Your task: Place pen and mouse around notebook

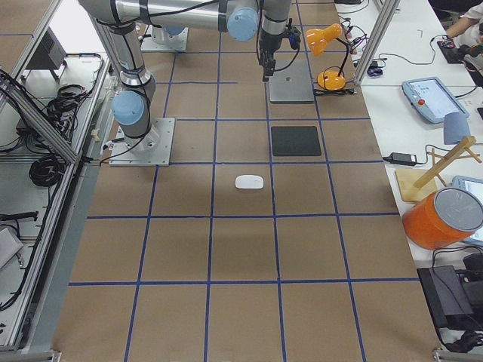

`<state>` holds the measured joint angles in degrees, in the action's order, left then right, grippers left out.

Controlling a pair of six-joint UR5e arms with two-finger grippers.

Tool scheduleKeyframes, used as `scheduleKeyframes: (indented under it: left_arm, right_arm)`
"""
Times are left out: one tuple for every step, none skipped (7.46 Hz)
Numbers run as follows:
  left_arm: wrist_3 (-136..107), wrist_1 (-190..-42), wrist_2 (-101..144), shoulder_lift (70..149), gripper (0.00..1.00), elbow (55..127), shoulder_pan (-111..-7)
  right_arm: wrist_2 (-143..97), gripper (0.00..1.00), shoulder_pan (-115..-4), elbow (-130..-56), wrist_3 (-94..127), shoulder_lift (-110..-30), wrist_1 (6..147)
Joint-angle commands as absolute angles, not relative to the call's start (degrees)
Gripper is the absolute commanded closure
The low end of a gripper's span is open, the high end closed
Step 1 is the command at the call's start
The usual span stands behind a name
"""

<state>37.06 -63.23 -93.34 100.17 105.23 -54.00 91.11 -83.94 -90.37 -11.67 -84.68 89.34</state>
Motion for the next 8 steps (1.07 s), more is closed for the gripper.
scheduleKeyframes:
  left_arm:
    - [38.67,-57.57,-93.6,103.61,0.0,110.46,-51.95]
    - [38.67,-56.7,-93.52,105.19,0.0,110.3,-51.77]
    - [38.24,-56.52,-93.34,106.25,0.0,110.48,-51.77]
    - [38.49,-53.12,-93.34,107.39,0.0,110.83,-51.77]
    - [38.58,-51.69,-93.43,109.06,0.0,110.92,-51.77]
    - [38.41,-49.68,-93.51,110.9,0.0,110.92,-51.77]
    - [38.32,-48.88,-93.43,112.05,0.0,110.92,-51.77]
    - [38.23,-48.78,-93.43,112.67,0.0,110.92,-51.77]
  right_arm:
    - [90.7,0.0,-71.51,-100.49,-25.58,-84.55,100.12]
    - [91.57,0.0,-65.54,-107.51,-31.14,-83.85,110.72]
    - [91.41,0.0,-60.0,-113.67,-34.33,-82.02,121.18]
    - [91.41,0.0,-56.37,-117.21,-38.37,-79.65,127.99]
    - [91.41,0.0,-54.51,-118.03,-39.71,-77.37,130.67]
    - [91.58,0.0,-52.75,-118.21,-41.99,-75.95,130.95]
    - [91.84,0.0,-51.52,-118.3,-43.06,-74.72,131.04]
    - [92.11,0.0,-51.33,-118.39,-43.33,-74.1,131.13]
